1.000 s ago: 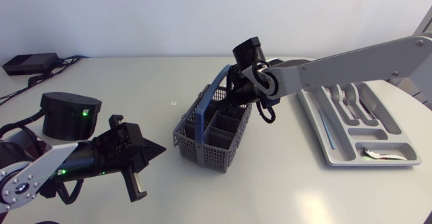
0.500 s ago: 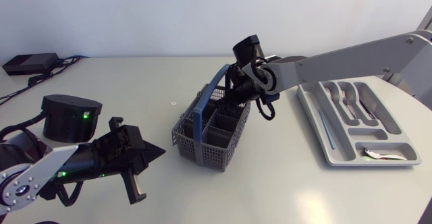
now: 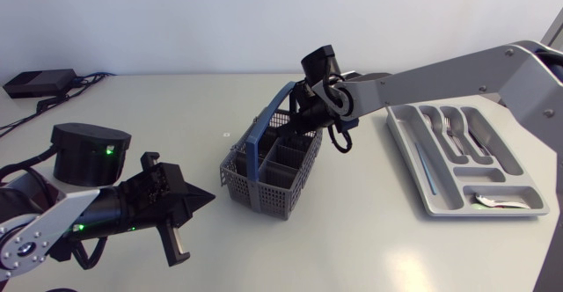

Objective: Sort the cutlery from the basket into the organizer compartments.

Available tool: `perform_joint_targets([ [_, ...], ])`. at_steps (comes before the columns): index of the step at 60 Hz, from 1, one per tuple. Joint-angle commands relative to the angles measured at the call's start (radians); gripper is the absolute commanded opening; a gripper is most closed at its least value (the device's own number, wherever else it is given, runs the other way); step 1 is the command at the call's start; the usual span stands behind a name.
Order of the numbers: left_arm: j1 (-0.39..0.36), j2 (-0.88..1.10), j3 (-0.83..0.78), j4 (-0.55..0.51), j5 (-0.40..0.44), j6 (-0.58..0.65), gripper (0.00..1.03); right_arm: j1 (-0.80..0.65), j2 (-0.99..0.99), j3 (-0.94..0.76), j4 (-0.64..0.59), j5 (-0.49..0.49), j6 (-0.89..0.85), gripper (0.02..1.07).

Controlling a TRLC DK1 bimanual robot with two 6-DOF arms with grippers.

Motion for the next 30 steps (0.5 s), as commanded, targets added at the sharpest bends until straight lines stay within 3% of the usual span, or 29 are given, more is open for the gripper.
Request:
perform_joint_targets([
  [1, -0.009, -0.013, -0.028, -0.011, 0.006, -0.011, 0.03, -0.015, -0.013, -0.073, -0.005, 0.006, 0.029, 0.08],
  [30, -0.015, -0.021, -0.029, -0.010, 0.007, -0.015, 0.03, 0.000, -0.254, -0.289, 0.099, -0.023, -0.008, 0.08],
])
